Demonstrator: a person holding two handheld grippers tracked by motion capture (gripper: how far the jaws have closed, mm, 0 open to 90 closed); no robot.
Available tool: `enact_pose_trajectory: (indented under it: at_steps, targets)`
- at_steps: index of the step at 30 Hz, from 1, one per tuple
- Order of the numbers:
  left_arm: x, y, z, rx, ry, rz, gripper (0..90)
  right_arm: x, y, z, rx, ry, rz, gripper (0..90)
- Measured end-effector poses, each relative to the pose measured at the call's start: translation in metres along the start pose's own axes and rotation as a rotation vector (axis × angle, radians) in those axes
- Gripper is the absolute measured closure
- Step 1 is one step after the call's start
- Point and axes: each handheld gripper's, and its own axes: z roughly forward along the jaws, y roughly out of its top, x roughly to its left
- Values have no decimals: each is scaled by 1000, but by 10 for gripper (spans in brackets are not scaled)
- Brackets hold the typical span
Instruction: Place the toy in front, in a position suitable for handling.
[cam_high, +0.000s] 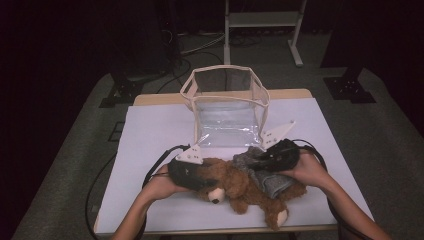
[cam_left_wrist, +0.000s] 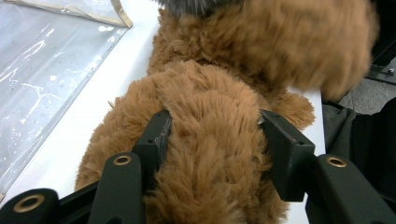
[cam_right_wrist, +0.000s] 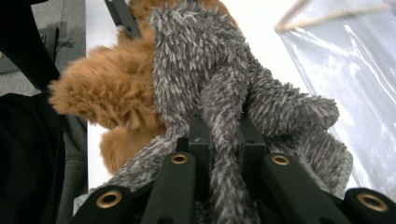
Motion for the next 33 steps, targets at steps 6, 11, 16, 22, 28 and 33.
enact_pose_trajectory:
  at_steps: [6, 11, 16, 22, 28, 33]
  targets:
    - [-2, 1, 1, 6, 8, 12, 477, 2, 2, -19, -14, -23, -10, 795]
    - [-4, -5, 1, -37, 13, 7, 468, 0, 32, -19, -39, 9, -20, 795]
    - [-6, -8, 1, -59, 16, 17, 466, 1, 69, 5, -7, 81, -57, 795]
    - [-8, -10, -1, -65, 15, 27, 438, 10, 60, 45, 125, 119, -87, 795]
    - [-8, -7, -8, -72, 18, 30, 339, 15, 45, 42, 110, 120, -83, 800]
    - [-4, -9, -16, -34, 61, 12, 268, 15, 35, 37, 95, 129, -66, 800]
